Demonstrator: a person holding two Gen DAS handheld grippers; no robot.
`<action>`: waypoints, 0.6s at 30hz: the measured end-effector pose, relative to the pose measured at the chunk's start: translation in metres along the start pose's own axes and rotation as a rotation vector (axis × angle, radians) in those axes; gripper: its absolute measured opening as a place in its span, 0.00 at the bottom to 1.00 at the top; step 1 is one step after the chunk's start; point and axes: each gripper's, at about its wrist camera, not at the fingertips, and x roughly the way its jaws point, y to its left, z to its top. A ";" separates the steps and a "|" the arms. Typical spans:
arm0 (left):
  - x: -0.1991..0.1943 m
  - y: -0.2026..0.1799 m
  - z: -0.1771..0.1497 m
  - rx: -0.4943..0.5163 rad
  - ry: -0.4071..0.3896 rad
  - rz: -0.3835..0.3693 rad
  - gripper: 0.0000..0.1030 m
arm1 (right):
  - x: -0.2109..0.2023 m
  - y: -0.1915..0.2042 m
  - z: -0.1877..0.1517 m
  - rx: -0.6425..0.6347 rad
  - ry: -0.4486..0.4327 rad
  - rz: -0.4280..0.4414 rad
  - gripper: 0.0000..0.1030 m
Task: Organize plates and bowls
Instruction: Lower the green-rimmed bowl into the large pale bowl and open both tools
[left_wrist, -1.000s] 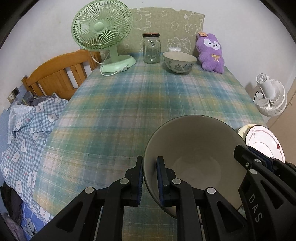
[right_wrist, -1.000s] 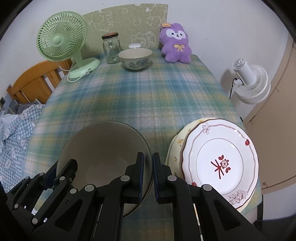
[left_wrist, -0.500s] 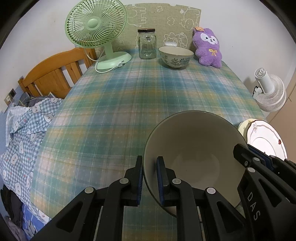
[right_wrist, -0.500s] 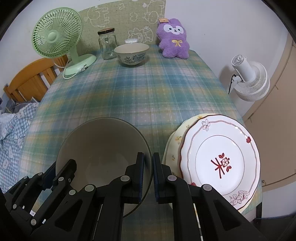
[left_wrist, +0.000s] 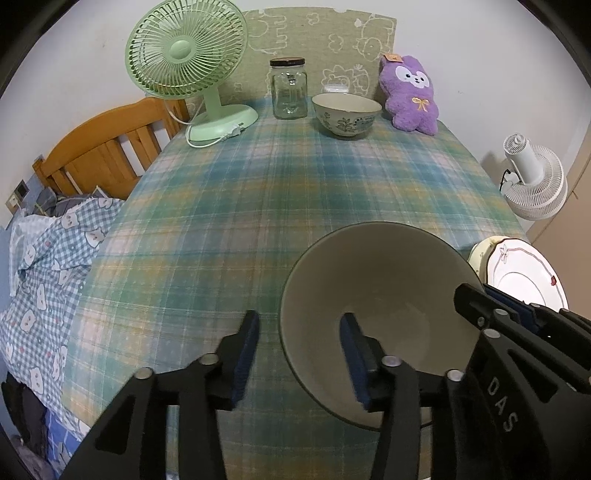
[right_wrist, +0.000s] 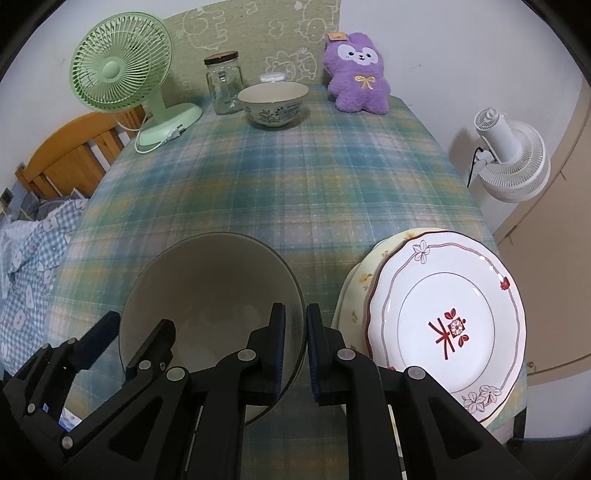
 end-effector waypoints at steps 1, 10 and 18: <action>-0.002 0.001 0.000 -0.003 -0.005 0.003 0.53 | -0.002 0.000 0.000 -0.002 -0.005 -0.001 0.15; -0.023 0.007 0.005 -0.011 -0.047 0.021 0.65 | -0.026 0.001 0.004 -0.019 -0.046 0.013 0.14; -0.053 0.012 0.015 -0.021 -0.111 0.029 0.68 | -0.058 0.003 0.013 -0.028 -0.097 0.025 0.14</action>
